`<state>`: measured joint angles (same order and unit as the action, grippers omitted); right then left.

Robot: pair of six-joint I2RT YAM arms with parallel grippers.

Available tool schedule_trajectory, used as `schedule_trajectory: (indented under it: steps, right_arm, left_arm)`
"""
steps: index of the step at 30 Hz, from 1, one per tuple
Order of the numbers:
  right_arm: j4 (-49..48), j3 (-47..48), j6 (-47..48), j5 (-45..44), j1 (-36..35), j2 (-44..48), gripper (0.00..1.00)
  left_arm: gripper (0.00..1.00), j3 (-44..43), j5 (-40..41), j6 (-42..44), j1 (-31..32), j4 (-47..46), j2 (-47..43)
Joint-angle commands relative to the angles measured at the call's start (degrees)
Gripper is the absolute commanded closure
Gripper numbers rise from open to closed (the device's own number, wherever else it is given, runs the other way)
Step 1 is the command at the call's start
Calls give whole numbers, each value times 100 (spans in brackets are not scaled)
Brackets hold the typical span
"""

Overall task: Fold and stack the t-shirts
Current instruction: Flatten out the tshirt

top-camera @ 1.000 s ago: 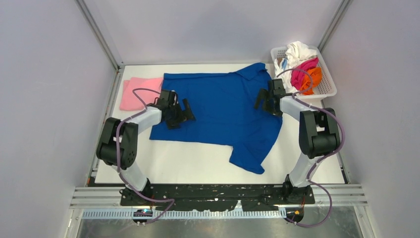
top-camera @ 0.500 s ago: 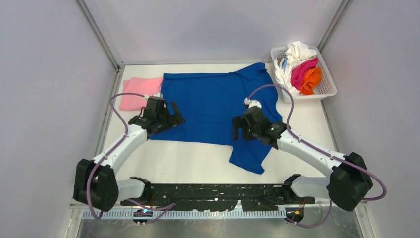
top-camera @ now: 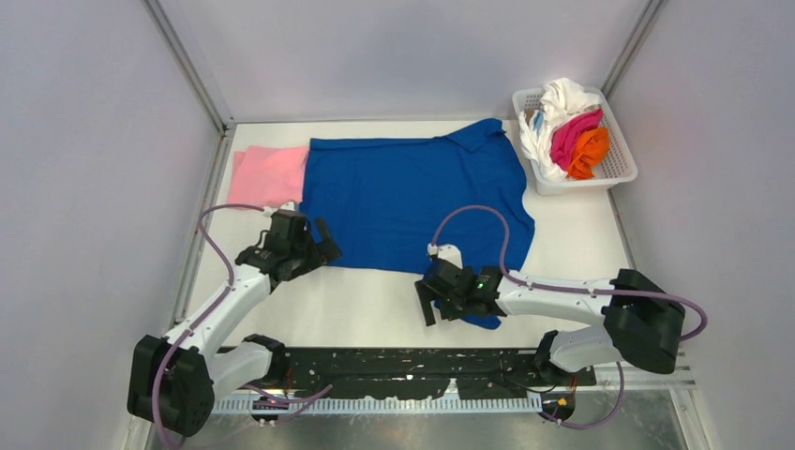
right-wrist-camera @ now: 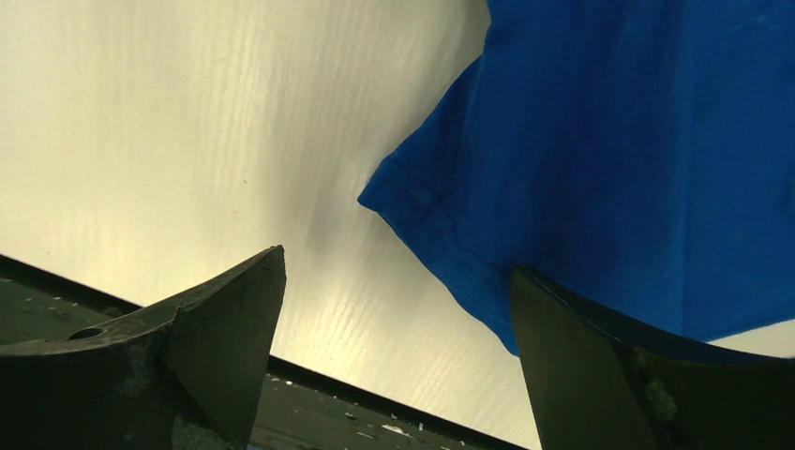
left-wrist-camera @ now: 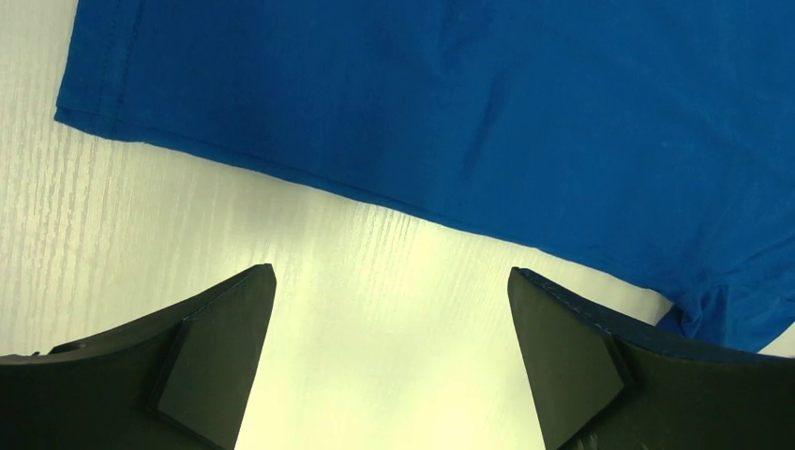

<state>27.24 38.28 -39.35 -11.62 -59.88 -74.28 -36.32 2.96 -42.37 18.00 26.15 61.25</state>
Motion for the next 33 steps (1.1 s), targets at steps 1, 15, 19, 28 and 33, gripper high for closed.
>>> schedule_trajectory:
  steps: [1,15,19,28,33]
  right_arm:
    - [-162,293,-164,-428,-292,-488,5]
    - [599,1573,-524,-219,-1125,-989,5]
    - [231,1324,-434,-103,-1124,-378,5]
    - [1530,-21,-1203,-1115,-635,1175,5]
    - [744,-758,-899,-539,-192,2116,5]
  left_arm:
    - [0,90,75,-84,-7,41,-241]
    - [0,166,304,-62,-7,152,-597]
    - [0,110,313,-43,-7,171,-554]
    - [0,189,0,-87,-6,-25,-458]
    - [0,229,-111,-117,-9,-157,-350]
